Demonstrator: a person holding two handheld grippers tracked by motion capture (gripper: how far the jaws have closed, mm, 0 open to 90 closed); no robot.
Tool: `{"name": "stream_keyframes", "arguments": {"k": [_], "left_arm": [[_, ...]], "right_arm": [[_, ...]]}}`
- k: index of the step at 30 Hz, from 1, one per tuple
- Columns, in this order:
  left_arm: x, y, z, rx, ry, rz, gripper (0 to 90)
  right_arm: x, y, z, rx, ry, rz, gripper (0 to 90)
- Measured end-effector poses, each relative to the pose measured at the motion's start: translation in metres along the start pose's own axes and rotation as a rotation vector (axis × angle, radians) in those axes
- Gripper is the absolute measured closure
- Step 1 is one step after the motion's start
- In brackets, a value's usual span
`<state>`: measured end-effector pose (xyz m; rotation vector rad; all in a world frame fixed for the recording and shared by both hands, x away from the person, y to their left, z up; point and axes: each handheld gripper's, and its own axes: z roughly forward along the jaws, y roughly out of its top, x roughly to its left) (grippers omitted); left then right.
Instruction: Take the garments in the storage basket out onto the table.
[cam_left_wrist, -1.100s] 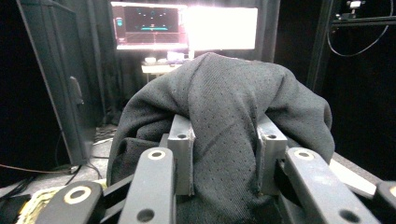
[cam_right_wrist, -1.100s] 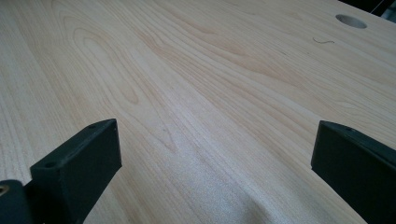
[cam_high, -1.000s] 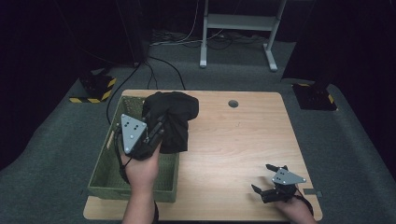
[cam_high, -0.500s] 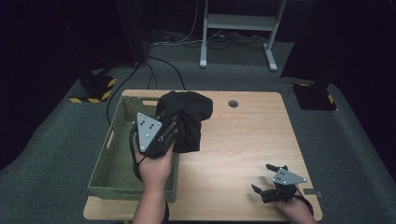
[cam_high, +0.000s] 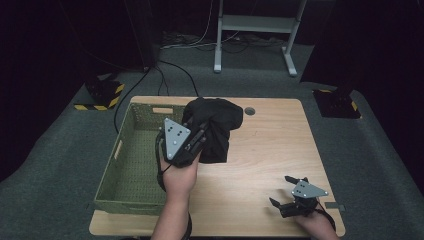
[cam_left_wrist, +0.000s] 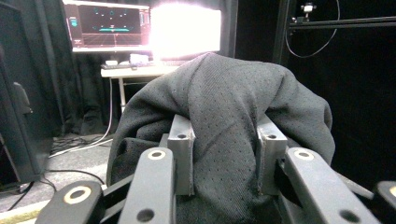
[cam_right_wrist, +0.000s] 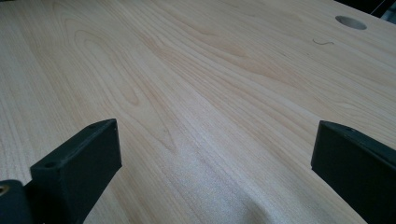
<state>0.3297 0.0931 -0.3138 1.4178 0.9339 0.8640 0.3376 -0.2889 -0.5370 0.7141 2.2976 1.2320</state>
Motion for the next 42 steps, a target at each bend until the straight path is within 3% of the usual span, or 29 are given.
{"name": "stream_keyframes", "arguments": {"k": [42], "left_arm": [[-0.047,-0.007,0.041,0.031,-0.118,0.009,66.6]], "right_arm": [[-0.001,0.0,0.0,-0.005,0.003,0.002,1.2]]}}
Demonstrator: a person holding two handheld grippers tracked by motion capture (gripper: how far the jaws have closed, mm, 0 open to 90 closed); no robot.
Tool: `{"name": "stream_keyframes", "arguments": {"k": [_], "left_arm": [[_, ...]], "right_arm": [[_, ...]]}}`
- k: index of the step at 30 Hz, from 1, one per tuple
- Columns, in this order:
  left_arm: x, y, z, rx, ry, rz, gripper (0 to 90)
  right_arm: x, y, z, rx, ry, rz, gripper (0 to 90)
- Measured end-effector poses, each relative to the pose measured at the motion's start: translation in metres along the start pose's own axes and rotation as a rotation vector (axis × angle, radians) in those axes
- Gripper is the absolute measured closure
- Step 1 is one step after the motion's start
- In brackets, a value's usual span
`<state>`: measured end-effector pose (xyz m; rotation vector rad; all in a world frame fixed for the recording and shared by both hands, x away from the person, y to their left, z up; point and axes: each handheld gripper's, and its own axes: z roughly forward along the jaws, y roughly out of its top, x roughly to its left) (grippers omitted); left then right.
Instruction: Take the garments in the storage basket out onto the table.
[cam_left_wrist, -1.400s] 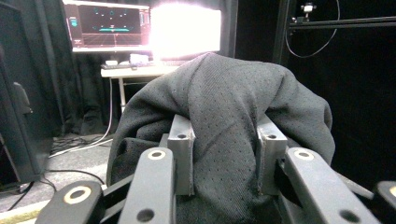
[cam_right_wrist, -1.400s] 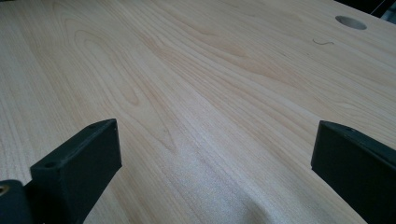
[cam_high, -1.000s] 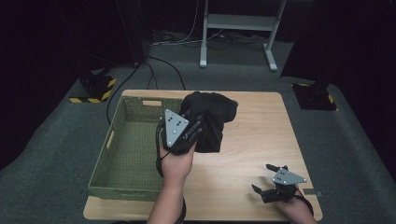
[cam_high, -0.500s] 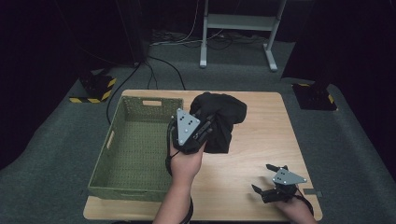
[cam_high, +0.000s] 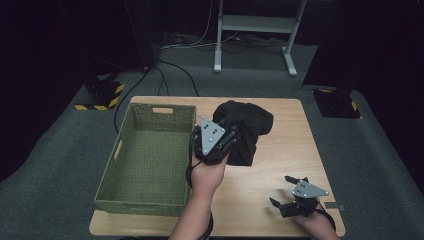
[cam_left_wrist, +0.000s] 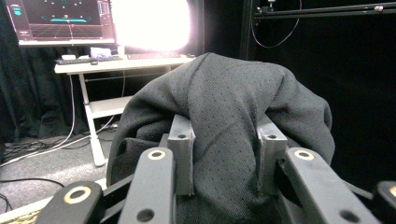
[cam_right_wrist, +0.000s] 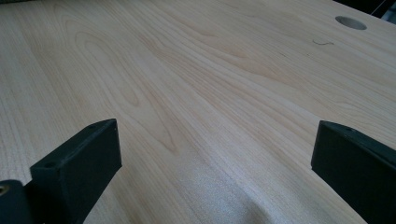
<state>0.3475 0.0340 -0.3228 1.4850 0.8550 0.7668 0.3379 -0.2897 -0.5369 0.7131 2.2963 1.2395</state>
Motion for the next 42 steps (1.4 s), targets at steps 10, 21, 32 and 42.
{"name": "stream_keyframes", "arguments": {"k": [10,21,32,42], "left_arm": [[-0.004,-0.001,0.005,0.011,-0.008,0.004,66.6],[-0.008,-0.009,0.011,0.029,-0.02,-0.001,66.6],[-0.01,-0.022,0.019,0.063,-0.018,-0.006,66.5],[-0.011,-0.036,0.029,0.105,-0.02,-0.014,66.6]], "right_arm": [[0.0,0.0,0.0,-0.001,0.0,0.003,1.2],[0.0,0.0,0.0,-0.002,0.001,0.005,1.2],[0.0,0.0,0.0,-0.003,0.002,0.005,1.2],[-0.001,0.0,-0.001,-0.005,0.003,0.007,1.2]]}}
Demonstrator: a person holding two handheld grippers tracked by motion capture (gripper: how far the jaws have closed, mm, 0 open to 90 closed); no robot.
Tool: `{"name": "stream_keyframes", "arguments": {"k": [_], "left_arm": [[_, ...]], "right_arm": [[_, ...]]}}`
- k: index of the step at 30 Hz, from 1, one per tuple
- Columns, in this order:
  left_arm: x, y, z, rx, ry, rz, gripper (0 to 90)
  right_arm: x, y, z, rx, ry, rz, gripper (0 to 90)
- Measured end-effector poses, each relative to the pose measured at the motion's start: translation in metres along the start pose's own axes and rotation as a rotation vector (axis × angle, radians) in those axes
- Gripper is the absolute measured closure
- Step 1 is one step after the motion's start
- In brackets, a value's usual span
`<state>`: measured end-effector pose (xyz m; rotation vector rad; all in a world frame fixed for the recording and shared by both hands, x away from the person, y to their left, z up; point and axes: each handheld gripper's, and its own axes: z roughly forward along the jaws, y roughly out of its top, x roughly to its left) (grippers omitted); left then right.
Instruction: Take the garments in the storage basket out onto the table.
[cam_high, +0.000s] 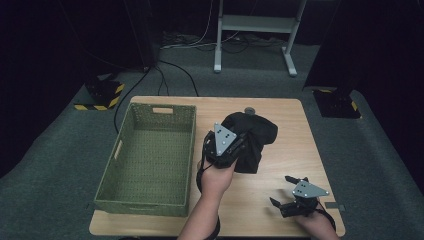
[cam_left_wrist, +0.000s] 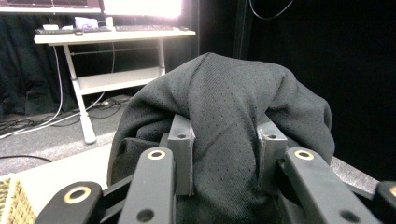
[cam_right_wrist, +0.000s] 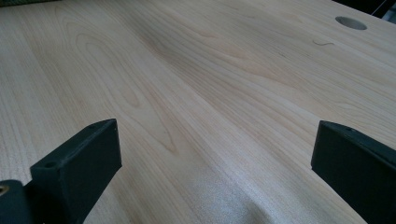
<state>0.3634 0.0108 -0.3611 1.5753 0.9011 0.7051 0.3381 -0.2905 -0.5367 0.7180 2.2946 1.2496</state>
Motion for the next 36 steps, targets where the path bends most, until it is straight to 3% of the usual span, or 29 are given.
{"name": "stream_keyframes", "arguments": {"k": [36], "left_arm": [[0.01,-0.066,0.045,0.212,0.013,-0.088,66.4]], "right_arm": [[0.0,0.0,0.0,-0.005,0.003,0.005,1.3]]}}
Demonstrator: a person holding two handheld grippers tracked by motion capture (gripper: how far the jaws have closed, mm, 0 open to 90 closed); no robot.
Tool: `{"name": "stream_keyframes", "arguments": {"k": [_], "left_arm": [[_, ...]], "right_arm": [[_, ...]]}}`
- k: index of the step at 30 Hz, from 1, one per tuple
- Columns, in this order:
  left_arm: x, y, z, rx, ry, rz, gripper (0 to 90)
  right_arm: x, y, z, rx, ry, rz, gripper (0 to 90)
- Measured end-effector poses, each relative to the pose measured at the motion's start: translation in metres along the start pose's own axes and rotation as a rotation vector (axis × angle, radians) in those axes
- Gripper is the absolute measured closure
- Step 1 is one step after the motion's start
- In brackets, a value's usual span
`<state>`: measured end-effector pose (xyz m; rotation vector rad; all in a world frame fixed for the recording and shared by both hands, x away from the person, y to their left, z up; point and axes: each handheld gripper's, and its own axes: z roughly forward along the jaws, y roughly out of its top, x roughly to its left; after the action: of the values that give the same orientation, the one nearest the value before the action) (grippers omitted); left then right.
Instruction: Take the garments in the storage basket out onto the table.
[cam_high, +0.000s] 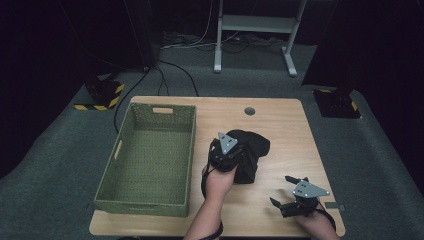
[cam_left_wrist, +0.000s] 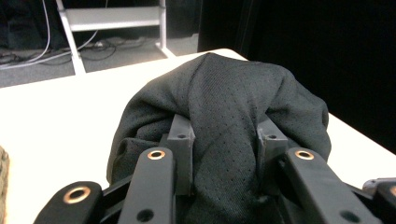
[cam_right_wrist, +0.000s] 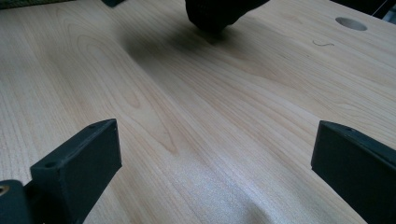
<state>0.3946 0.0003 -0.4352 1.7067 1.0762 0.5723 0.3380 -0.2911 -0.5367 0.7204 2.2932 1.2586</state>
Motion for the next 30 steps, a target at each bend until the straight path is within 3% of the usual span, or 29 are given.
{"name": "stream_keyframes", "arguments": {"k": [7,30], "left_arm": [[0.003,-0.011,0.011,0.044,-0.006,-0.026,66.3],[0.005,-0.031,0.039,0.145,-0.015,-0.041,65.4]], "right_arm": [[0.0,0.0,0.0,0.0,0.001,0.001,1.2],[0.0,0.0,0.0,-0.003,0.002,0.003,1.2]]}}
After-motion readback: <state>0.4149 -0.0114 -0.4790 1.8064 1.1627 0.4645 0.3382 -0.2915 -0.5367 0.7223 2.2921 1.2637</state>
